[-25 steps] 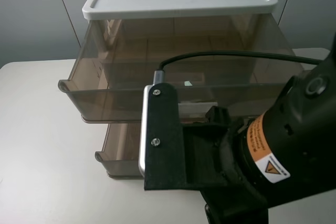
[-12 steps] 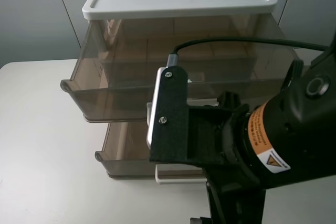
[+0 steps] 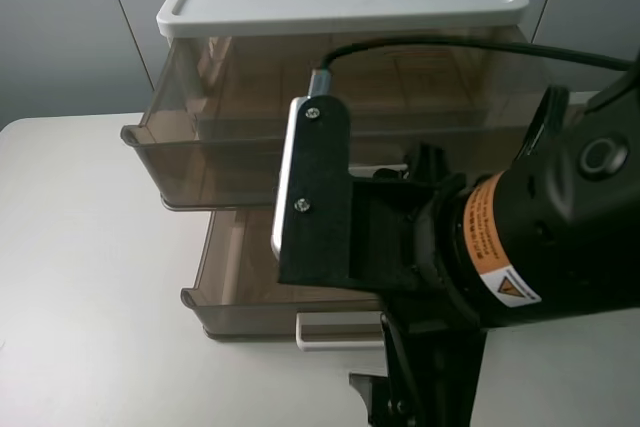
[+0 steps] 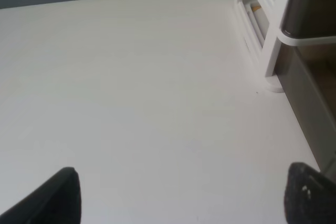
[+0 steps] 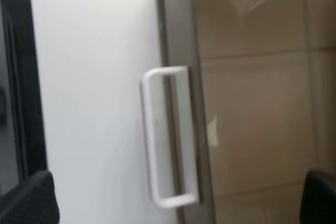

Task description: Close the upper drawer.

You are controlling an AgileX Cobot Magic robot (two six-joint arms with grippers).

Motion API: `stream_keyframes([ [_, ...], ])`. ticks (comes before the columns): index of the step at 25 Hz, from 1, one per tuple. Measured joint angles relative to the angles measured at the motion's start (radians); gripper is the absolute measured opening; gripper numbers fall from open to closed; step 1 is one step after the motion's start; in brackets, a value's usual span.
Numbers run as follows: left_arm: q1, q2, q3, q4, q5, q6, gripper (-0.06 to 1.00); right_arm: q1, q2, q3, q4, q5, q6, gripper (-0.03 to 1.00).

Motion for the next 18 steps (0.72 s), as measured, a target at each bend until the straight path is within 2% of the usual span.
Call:
stream_keyframes([
  [14, 0.0, 0.0, 0.0, 0.0, 0.0, 0.0, 0.74, 0.0, 0.0, 0.0, -0.141, -0.028, -0.002, 0.7],
  [18, 0.0, 0.0, 0.0, 0.0, 0.0, 0.0, 0.74, -0.026, 0.0, 0.0, -0.163, -0.043, -0.002, 0.7],
])
